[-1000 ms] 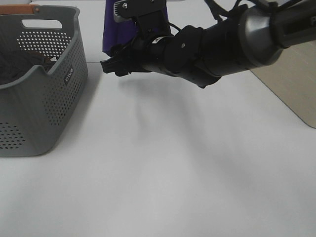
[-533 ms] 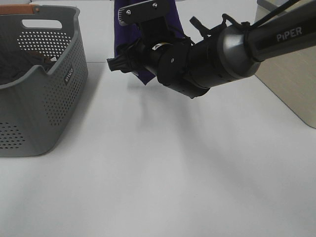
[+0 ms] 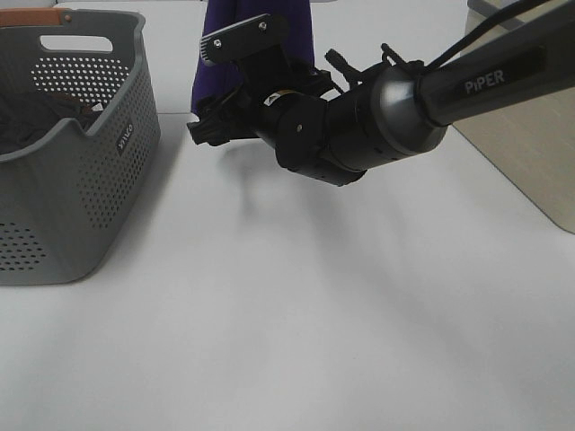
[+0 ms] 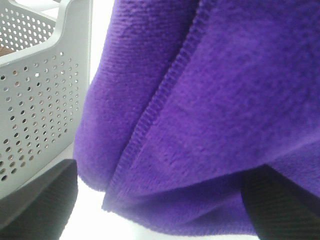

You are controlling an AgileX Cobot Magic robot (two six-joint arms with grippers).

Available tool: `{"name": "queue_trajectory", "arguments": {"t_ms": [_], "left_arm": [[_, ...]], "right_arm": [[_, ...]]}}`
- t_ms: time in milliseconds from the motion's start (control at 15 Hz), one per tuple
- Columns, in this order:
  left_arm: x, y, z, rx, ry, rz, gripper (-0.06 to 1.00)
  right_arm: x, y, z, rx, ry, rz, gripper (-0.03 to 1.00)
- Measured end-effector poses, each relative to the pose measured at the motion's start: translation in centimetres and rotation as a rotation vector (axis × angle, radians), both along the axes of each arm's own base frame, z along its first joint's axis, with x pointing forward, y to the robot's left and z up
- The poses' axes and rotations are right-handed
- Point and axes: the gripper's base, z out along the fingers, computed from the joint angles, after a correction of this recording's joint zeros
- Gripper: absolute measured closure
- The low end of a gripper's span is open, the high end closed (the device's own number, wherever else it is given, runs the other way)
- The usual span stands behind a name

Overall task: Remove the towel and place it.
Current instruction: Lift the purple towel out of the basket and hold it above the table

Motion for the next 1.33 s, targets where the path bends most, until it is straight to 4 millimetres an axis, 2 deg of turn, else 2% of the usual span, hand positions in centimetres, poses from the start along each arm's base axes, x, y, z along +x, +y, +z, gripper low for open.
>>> {"name": "queue_trajectory", "arguments": {"t_ms": [400, 600, 733, 867, 1000, 1133, 1333], "left_arm": [[-0.4, -0.3, 0.1, -0.001, -0.002, -0.009, 0.94], [-0.5, -0.1, 0.5, -0.002, -0.013, -0.007, 0.94], [-0.5, -0.1, 0.6, -0.002, -0.013, -0.007, 0.94], [-0.5, 0.0, 0.6, 0.009, -0.023, -0.002, 0.94], [-0.5, 0.0, 0.6, 0.013, -0.026, -0.001, 0.94], [-0.5, 0.0, 0.6, 0.014, -0.026, -0.001, 0.94], [-0.5, 0.0, 0.6, 0.014, -0.027, 0.0, 0.94]], "right_arm": [[0.1, 0.0, -2.3, -0.057, 0.013, 0.003, 0.19], [0.8, -0.8, -1.5, -0.052, -0.092, -0.103, 0.23], [0.8, -0.9, -1.4, -0.055, -0.103, -0.111, 0.24], [0.8, -0.9, -1.4, -0.084, -0.113, -0.102, 0.31], [0.8, -1.0, -1.4, -0.134, -0.125, -0.091, 0.45], [0.8, -1.1, -1.5, -0.157, -0.123, -0.099, 0.52], [0.8, -1.4, -1.7, -0.138, -0.096, -0.141, 0.55]]}}
